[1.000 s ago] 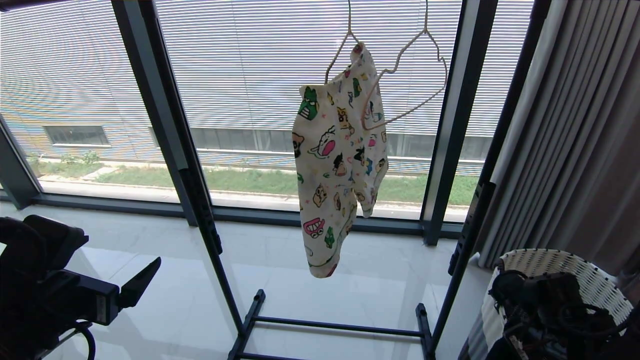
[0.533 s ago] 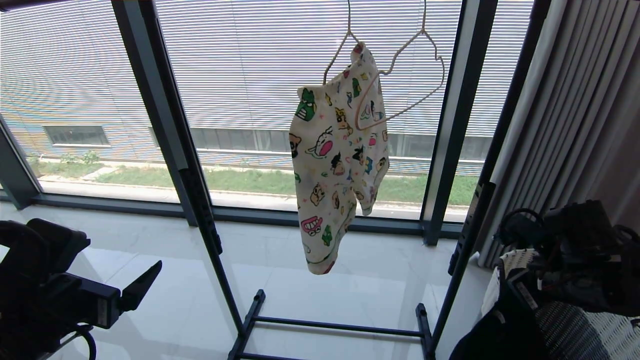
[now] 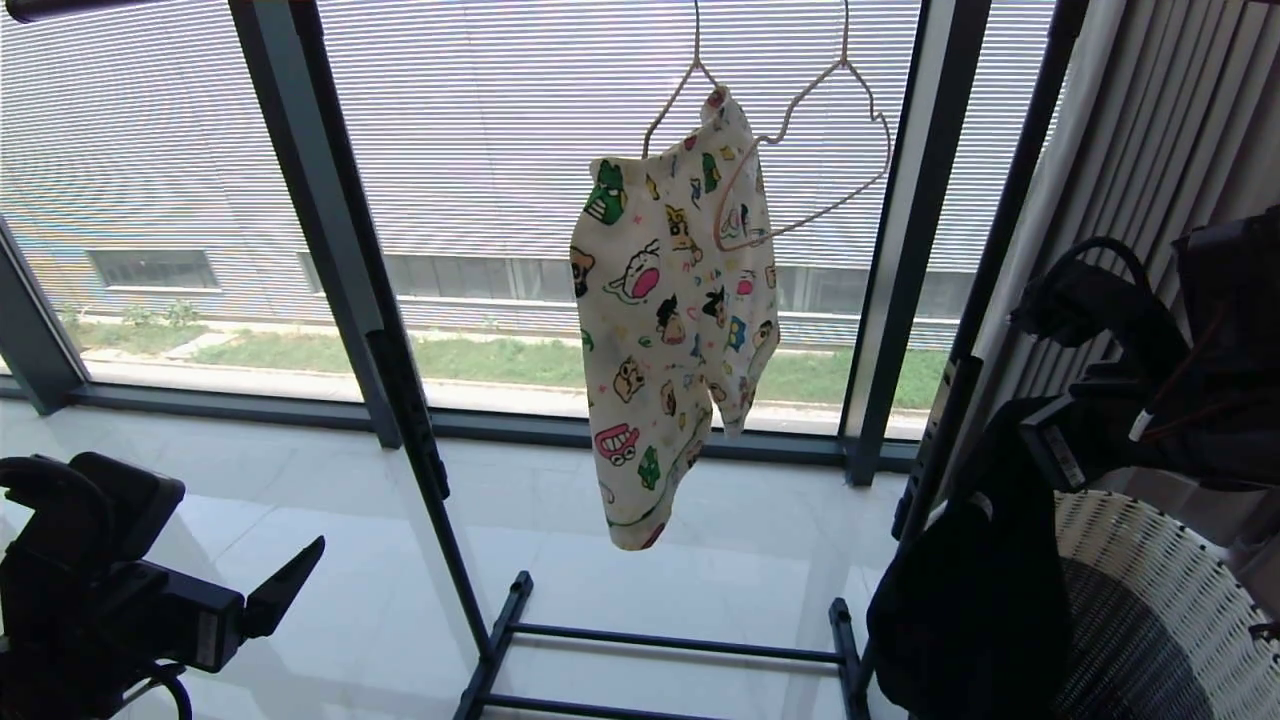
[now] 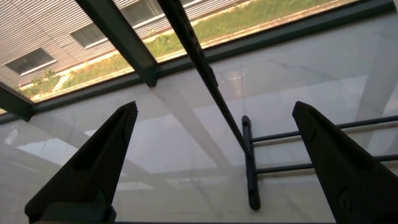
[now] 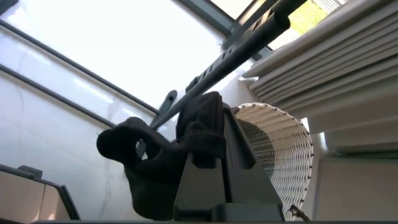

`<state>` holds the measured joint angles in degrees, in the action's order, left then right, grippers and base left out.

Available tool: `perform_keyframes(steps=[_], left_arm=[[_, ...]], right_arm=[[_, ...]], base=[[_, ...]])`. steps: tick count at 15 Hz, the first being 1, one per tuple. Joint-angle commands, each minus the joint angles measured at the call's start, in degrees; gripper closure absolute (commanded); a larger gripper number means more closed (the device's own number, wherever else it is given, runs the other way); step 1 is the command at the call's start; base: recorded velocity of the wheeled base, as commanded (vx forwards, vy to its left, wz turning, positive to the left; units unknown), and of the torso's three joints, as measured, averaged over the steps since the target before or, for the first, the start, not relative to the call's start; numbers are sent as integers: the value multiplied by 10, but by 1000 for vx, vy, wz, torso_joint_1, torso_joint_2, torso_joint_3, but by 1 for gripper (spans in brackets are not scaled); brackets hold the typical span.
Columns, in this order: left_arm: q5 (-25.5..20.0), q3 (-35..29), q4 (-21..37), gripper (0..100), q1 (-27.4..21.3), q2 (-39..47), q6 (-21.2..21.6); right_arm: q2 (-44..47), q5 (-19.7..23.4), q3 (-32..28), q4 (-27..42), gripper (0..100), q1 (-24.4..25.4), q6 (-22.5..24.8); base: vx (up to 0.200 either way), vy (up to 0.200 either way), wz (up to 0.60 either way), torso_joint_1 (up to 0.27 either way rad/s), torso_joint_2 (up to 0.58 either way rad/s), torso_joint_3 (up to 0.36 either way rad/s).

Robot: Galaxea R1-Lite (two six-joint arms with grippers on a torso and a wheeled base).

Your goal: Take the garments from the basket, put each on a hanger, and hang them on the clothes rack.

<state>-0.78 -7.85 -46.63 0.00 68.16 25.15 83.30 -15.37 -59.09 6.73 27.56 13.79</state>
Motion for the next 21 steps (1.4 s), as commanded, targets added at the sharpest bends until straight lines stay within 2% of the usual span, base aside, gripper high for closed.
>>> perform_keyframes(steps=[1, 8, 9, 12, 13, 14, 15, 16, 18, 21], left_arm=[[-1, 0, 0, 0, 0, -1, 0], [-5, -1, 0, 0, -1, -1, -3], [-13, -1, 0, 0, -2, -2, -5], [-121, 0, 0, 0, -33, -14, -19], [-156, -11, 0, 0, -73, -18, -48], [-162, -21, 0, 0, -94, -18, -65], [-161, -61, 0, 0, -181, -9, -128], [-156, -92, 0, 0, -232, 7, -165], [-119, -139, 0, 0, -301, 72, -191], [-74, -218, 0, 0, -359, 185, -220]], right_arm=[[-5, 0, -7, 0, 100, 8, 0], [0, 0, -33, 29, 100, 20, 0], [2, 0, -35, 29, 100, 21, 0], [14, 4, -51, 29, 100, 40, -2], [27, 10, -68, 29, 100, 50, -4], [33, 12, -77, 28, 100, 53, -4], [57, 22, -115, 28, 100, 64, -4], [75, 26, -143, 28, 100, 72, -5], [102, 30, -191, 28, 100, 94, -10], [138, 49, -248, 28, 100, 132, -32]], base=[[-200, 0, 0, -7, 7, -2], [-200, 0, 0, 2, 2, 3], [0, 0, 0, 0, 0, 0], [0, 0, 0, 0, 0, 0], [0, 0, 0, 0, 0, 0], [0, 0, 0, 0, 0, 0], [0, 0, 0, 0, 0, 0], [0, 0, 0, 0, 0, 0], [0, 0, 0, 0, 0, 0], [0, 0, 0, 0, 0, 0]])
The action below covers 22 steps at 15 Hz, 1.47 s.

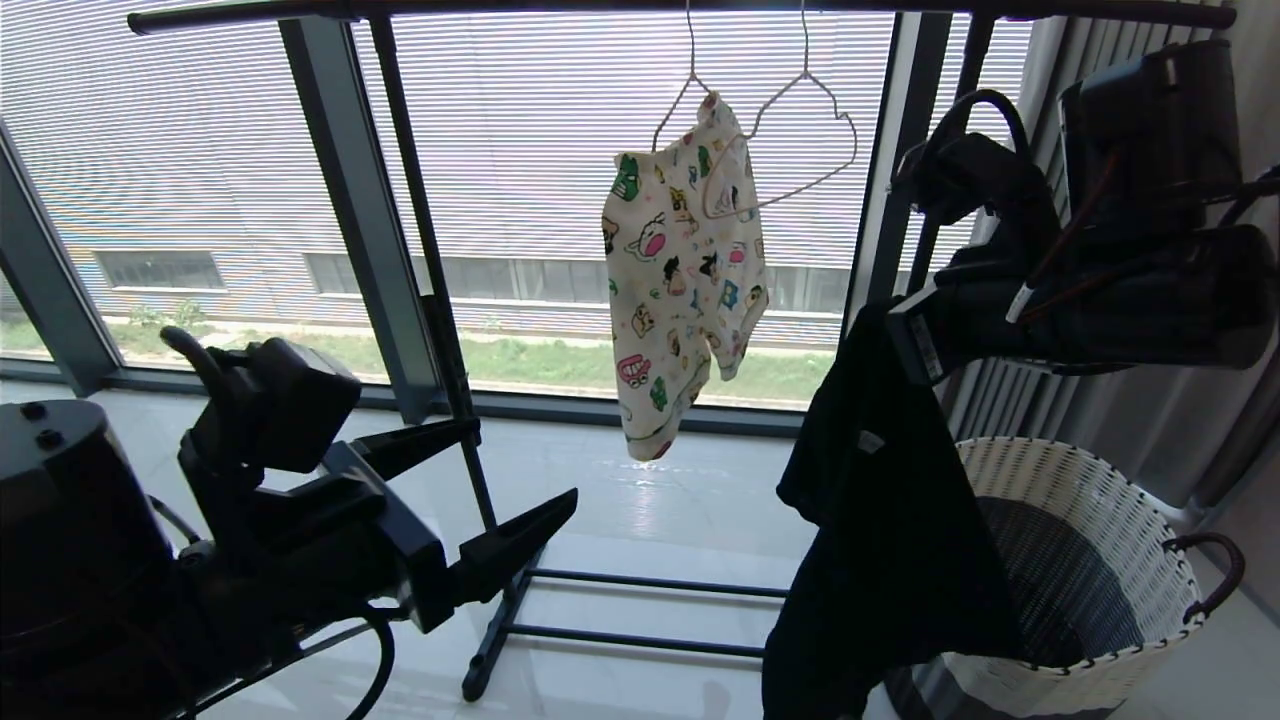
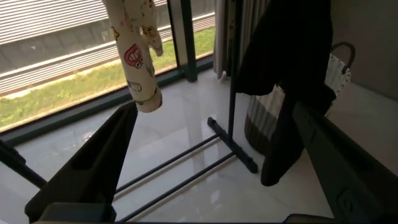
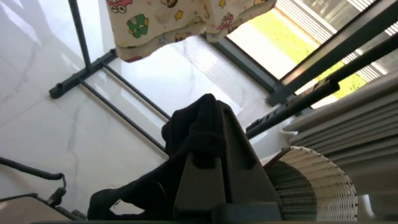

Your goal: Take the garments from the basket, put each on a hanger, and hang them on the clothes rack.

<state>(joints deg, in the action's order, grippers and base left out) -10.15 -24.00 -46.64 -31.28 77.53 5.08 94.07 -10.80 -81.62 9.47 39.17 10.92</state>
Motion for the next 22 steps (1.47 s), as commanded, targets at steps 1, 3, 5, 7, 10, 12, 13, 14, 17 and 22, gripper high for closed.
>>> perform_keyframes(steps=[1, 3, 5, 7, 10, 12, 13, 14, 17, 22], left_arm=[[23, -79, 0, 0, -63, 119, -40], [27, -112, 0, 0, -99, 160, -72], [26, -128, 0, 0, -128, 192, -76], [27, -150, 0, 0, -135, 232, -76], [28, -202, 0, 0, -108, 304, -76], [35, -235, 0, 0, -91, 344, -75], [43, -247, 0, 0, -87, 361, -75], [53, -251, 0, 0, -85, 375, -75], [84, -231, 0, 0, -85, 403, -72], [101, -201, 0, 0, -73, 393, -71]], right_arm=[[43, 4, -40, 0, 100, 24, -4], [55, 4, -63, 0, 100, 37, -4], [56, 5, -65, 0, 100, 48, -5], [54, 5, -65, 0, 100, 61, -19], [50, 5, -65, 0, 100, 81, -30], [46, 5, -65, 0, 100, 92, -31], [44, 6, -65, 0, 100, 93, -31], [42, 6, -65, 0, 100, 97, -31], [37, 6, -64, 1, 100, 98, -33], [36, 6, -60, 2, 100, 100, -33]], base=[[0, 0, 0, 0, 0, 0], [0, 0, 0, 0, 0, 0], [0, 0, 0, 0, 0, 0], [0, 0, 0, 0, 0, 0], [0, 0, 0, 0, 0, 0], [0, 0, 0, 0, 0, 0], [0, 0, 0, 0, 0, 0], [0, 0, 0, 0, 0, 0], [0, 0, 0, 0, 0, 0], [0, 0, 0, 0, 0, 0]])
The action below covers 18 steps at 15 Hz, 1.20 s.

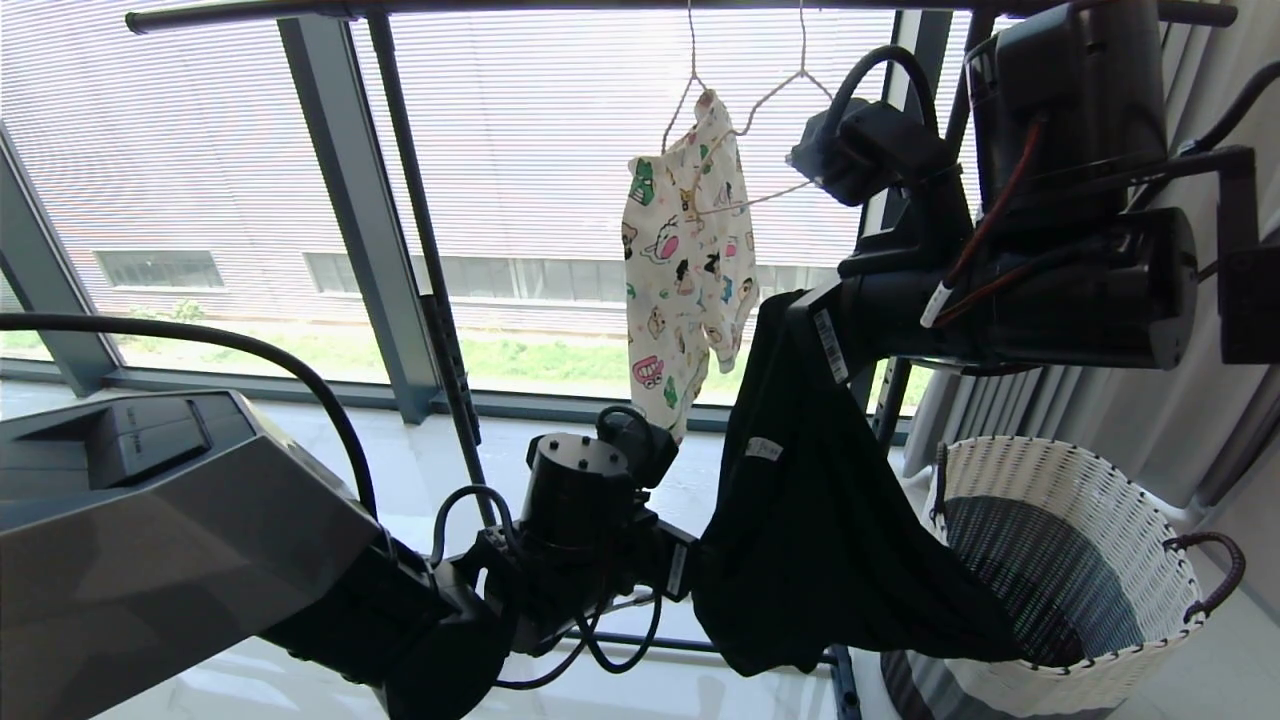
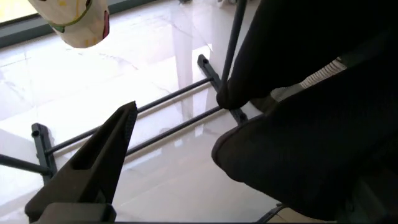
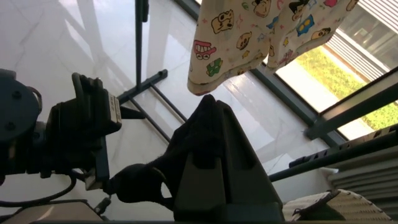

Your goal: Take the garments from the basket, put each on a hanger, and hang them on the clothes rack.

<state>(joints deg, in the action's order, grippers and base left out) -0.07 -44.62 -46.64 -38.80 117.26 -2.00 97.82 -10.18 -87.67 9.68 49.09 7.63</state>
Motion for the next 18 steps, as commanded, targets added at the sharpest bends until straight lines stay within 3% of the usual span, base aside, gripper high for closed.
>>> perform_keyframes(steps=[1, 2, 3, 9, 12, 13, 15, 18], left_arm=[[2, 20, 1, 0, 5, -12, 0], [2, 32, 1, 0, 5, -20, 0], [4, 46, 0, 100, 5, -28, 1], [53, 101, -1, 100, 13, -110, 48], [48, 103, 9, 100, 61, -203, 56], [42, 96, 40, 100, 72, -237, 69], [13, 45, 183, 100, 83, -323, 88], [8, -115, 361, 100, 81, -369, 88]], right_arm=[[-1, 0, 1, 0, 100, 0, 0], [0, 0, 1, 0, 100, 1, 0], [2, 0, 2, 0, 100, 0, 0], [27, 1, 18, -4, 100, 0, -39], [44, 0, 15, -26, 100, 1, -46], [44, 0, 15, -30, 100, 1, -46], [40, -1, 15, -35, 100, 1, -47], [11, -5, 17, -37, 100, 0, -46]], base=[[0, 0, 0, 0, 0, 0], [0, 0, 0, 0, 0, 0], [0, 0, 0, 0, 0, 0], [0, 0, 0, 0, 0, 0], [0, 0, 0, 0, 0, 0], [0, 0, 0, 0, 0, 0], [0, 0, 0, 0, 0, 0], [0, 0, 0, 0, 0, 0]])
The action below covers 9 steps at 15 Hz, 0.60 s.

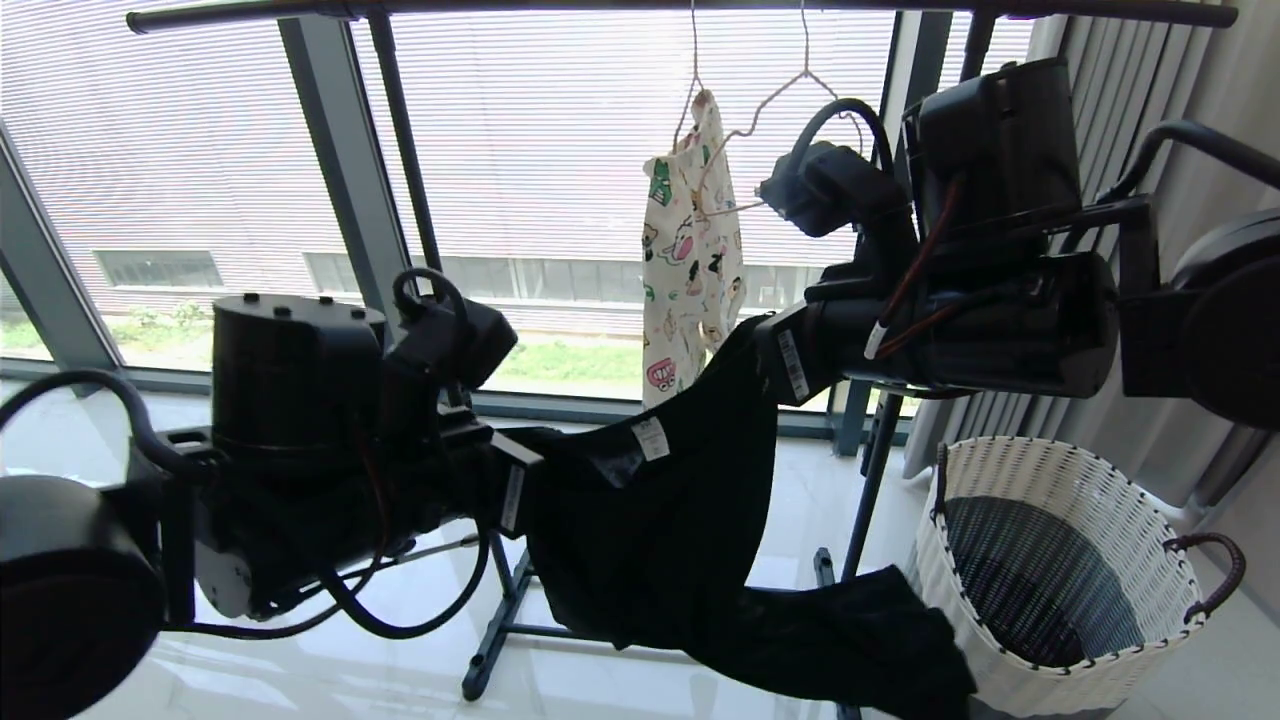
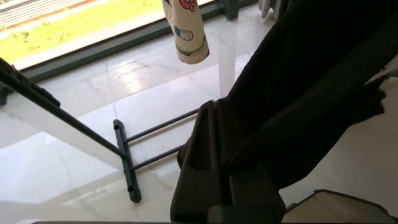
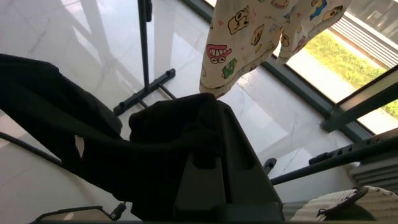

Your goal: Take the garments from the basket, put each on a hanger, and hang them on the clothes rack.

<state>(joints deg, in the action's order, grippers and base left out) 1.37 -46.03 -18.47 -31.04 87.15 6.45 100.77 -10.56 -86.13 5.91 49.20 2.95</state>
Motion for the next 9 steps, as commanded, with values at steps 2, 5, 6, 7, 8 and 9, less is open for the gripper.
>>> perform_keyframes(steps=[2, 5, 6, 7, 8, 9], left_arm=[[-7, -199, 176, 100, -24, -70, 3], [-2, -235, 220, 100, -94, -68, 5], [12, -235, 220, 100, -133, -66, 7], [22, -236, 220, 100, -149, -66, 9], [41, -234, 222, 100, -175, -65, 27], [47, -231, 222, 100, -180, -66, 48]], right_arm=[[-53, -2, 13, 12, 100, -8, 0], [-123, -31, 55, 42, 100, -25, 1], [-162, -41, 79, 49, 100, -31, 2], [-179, -41, 86, 53, 100, -32, 3], [-210, -41, 93, 75, 100, -39, 4], [-227, -42, 92, 96, 100, -46, 4]], base=[[0, 0, 0, 0, 0, 0], [0, 0, 0, 0, 0, 0], [0, 0, 0, 0, 0, 0], [0, 0, 0, 0, 0, 0], [0, 0, 0, 0, 0, 0], [0, 0, 0, 0, 0, 0]])
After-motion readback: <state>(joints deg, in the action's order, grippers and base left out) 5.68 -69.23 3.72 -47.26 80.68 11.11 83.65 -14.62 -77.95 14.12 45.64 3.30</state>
